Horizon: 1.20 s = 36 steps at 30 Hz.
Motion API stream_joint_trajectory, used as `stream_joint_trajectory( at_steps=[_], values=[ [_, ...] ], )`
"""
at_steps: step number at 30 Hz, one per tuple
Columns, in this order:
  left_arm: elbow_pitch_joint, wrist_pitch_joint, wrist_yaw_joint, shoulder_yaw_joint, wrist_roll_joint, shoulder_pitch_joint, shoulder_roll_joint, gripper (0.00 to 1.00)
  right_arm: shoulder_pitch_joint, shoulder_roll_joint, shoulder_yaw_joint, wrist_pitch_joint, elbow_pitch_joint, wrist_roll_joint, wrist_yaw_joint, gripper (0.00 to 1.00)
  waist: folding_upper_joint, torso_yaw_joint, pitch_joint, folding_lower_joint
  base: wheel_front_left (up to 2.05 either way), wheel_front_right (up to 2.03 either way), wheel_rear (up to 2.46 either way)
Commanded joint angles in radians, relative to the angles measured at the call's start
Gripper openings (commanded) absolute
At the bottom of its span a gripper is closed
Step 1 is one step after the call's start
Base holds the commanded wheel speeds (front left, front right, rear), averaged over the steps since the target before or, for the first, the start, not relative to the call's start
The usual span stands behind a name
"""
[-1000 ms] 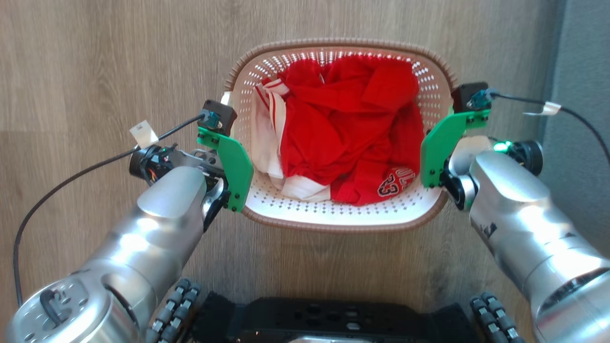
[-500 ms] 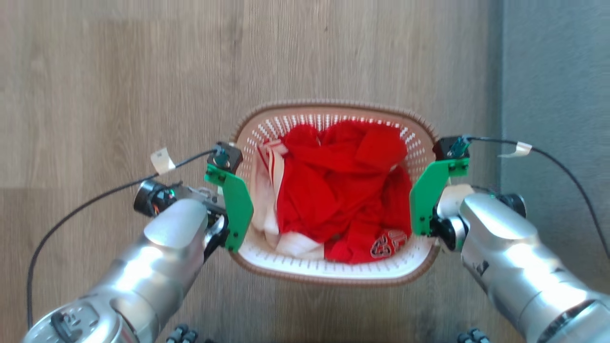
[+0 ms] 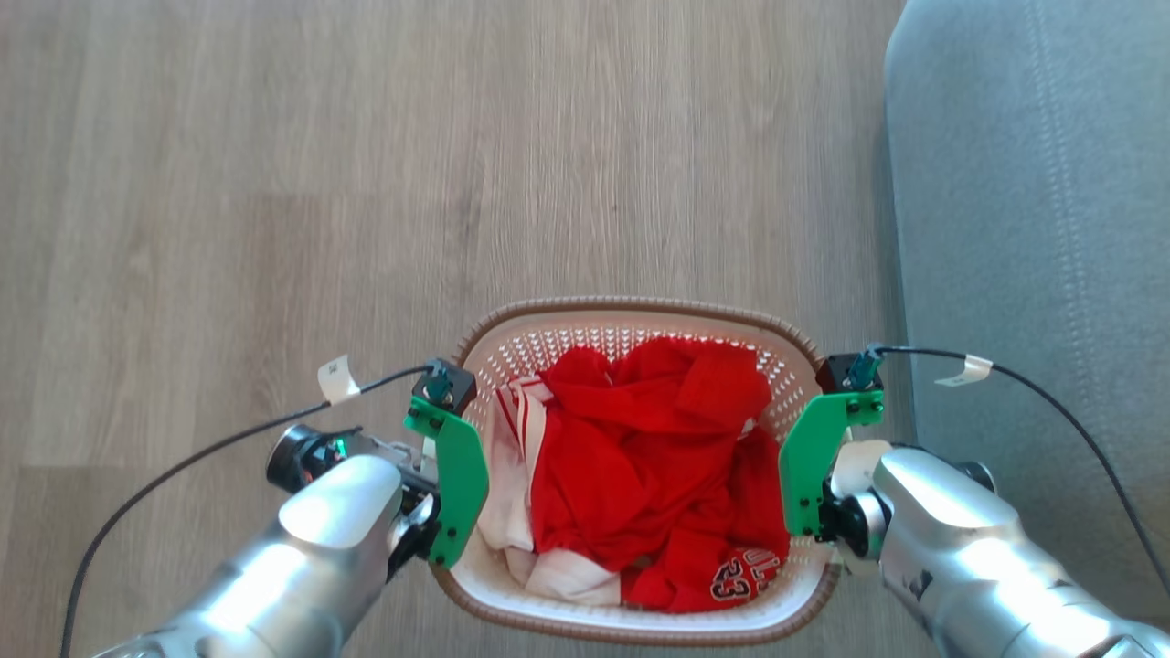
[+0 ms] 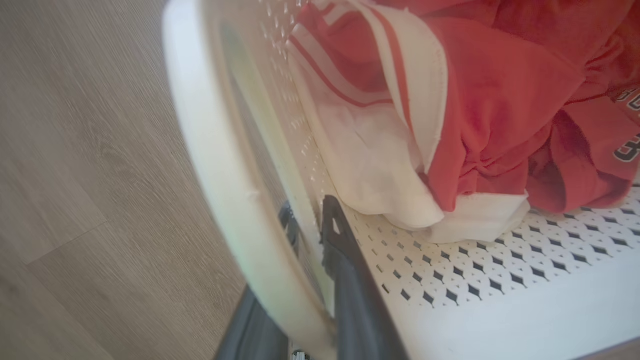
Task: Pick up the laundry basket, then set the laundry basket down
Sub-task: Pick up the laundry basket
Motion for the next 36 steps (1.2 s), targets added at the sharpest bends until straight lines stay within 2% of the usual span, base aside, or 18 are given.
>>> stream_joint_trajectory(
  at_steps=[1, 20, 36],
  values=[
    [-0.024, 0.011, -0.007, -0.016, 0.025, 0.003, 0.022, 0.00, 0.003, 0.025, 0.023, -0.006, -0.045, -0.004, 0.008, 0.00, -0.0001, 0.007, -0.037, 0.0001, 0.00, 0.00, 0.00],
    [-0.281, 0.137, -0.007, -0.016, 0.068, 0.132, 0.147, 0.00, 0.088, 0.025, 0.074, 0.056, -0.144, 0.047, 0.008, 0.00, -0.0001, 0.025, -0.225, 0.0001, 0.00, 0.00, 0.00],
    [-0.461, 0.220, 0.000, -0.016, 0.067, 0.221, 0.229, 0.00, 0.143, 0.025, 0.066, 0.059, -0.188, 0.044, 0.008, 0.00, -0.0001, 0.027, -0.277, 0.0001, 0.00, 0.00, 0.00]
  ],
)
